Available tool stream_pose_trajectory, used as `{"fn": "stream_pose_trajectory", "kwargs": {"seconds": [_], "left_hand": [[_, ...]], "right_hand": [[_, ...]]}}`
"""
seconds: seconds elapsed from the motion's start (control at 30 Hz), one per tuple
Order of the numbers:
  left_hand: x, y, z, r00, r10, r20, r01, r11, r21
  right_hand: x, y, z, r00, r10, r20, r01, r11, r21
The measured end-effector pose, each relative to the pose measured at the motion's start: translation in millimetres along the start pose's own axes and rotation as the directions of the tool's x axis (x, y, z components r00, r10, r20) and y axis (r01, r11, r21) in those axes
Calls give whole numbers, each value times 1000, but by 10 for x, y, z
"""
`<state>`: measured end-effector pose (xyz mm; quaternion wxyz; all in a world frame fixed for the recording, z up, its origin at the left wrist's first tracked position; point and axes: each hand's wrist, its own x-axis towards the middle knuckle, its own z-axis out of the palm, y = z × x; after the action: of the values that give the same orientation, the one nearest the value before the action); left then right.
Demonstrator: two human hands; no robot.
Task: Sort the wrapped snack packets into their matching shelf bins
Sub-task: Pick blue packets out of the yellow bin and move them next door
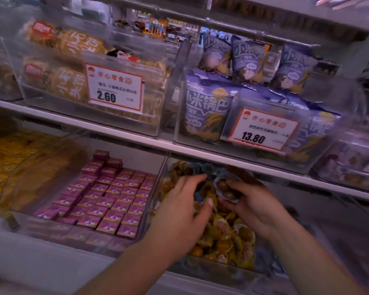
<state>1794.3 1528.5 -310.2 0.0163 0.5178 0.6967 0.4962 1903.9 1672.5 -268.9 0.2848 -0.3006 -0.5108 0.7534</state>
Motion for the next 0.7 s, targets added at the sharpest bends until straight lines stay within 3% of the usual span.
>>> {"fn": "stream_pose_trajectory", "kwargs": {"seconds": [0.1,0.17,0.33,0.47,0.57,0.7], "left_hand": [[21,92,202,998,51,38,-52,998,18],[31,176,315,989,122,82,-124,992,18],[-14,321,625,930,291,225,-309,950,48],[103,341,712,920,316,232,-312,949,-54],[256,235,753,947,240,214,-245,970,-3],[372,60,766,933,109,342,-213,935,284]], "right_hand": [[-243,0,-97,997,41,59,-47,995,89],[-362,10,-195,1000,18,8,-18,994,106],[-502,6,-524,987,-109,-119,106,994,-34],[-462,-147,-995,971,-166,-173,150,984,-100],[-321,-259,-1561,938,-185,-293,46,904,-425],[-206,-269,-2159,892,-228,-390,-131,695,-707]]}}
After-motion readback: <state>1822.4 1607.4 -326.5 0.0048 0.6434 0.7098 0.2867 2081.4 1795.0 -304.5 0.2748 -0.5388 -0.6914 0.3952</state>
